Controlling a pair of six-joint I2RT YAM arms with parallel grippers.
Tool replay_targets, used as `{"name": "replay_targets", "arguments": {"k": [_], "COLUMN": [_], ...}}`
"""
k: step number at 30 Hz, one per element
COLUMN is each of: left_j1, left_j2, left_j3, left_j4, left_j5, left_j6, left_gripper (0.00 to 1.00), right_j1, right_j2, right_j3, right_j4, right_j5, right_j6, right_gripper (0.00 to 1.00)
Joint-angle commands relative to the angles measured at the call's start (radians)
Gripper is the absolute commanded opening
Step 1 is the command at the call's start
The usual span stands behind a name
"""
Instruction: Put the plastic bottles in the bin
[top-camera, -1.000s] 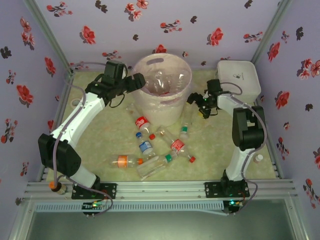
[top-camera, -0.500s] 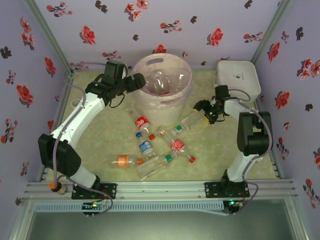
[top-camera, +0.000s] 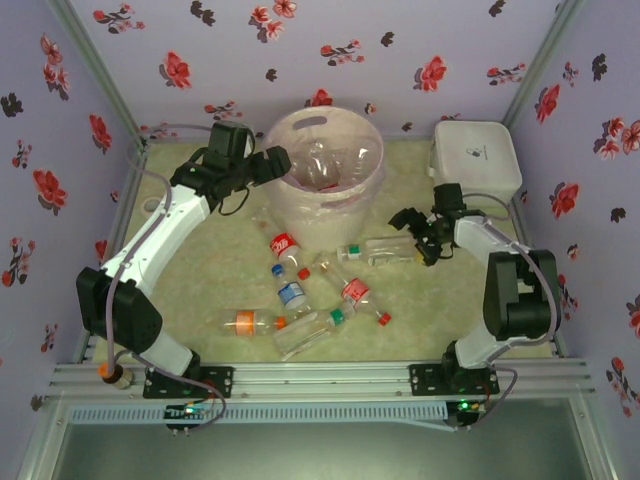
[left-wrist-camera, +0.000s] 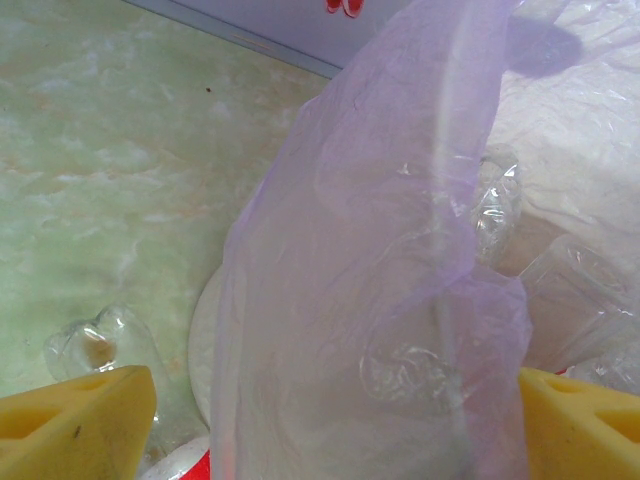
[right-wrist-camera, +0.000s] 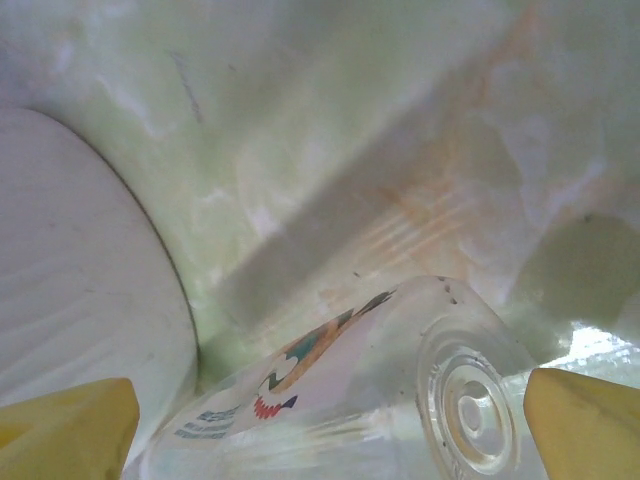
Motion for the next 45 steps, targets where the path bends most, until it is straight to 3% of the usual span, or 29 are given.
{"name": "replay_targets", "arguments": {"k": [1,6,13,17,22,29,33,39,45], "left_j1": [0.008,0.01,0.015,0.013,0.014,0.013,0.014,0.014,0.014], "left_j2": [-0.006,-0.012,-0.007,-0.003,0.018,0.02,0.02,0.018,0.025], "left_j3": [-0.006,-0.018,-0.012,-0.012,0.004,0.008,0.006,0.004,0.007], "left_j4": [-0.028,-0.022,-0.022,-0.014,-0.004,-0.003,-0.007,-0.005,-0.006], "left_j5": [-0.011,-0.008,0.003,0.009,0.046,0.042,0.048,0.045,0.035], "left_j6": [0.01,0.015,0.022,0.021,0.01,0.014,0.018,0.013,0.006], "left_gripper": [0.88,0.89,0.89,0.89,0.9,0.9,0.91,0.92,0.93], "right_j1": [0.013,0.011,-0.005,0.011,0.101,0.181,0.18,0.181,0.151], "right_j2": [-0.065,-0.14,-0.26,-0.362,-0.399,-0.351,-0.291,-0.155,-0.11], "right_j3": [-0.058,-0.118,-0.192,-0.291,-0.319,-0.323,-0.32,-0.274,-0.279], "right_j4": [0.007,-0.049,-0.128,0.013,0.193,0.316,0.358,0.435,0.424], "right_j5": [0.068,0.15,0.173,0.14,0.262,0.372,0.404,0.346,0.368], "right_j6": [0.109,0.141,0.148,0.326,0.571,0.717,0.722,0.703,0.653], "right_gripper": [0.99,0.98,0.99,1.0,0.99,1.0,0.99,0.99,0.92]}}
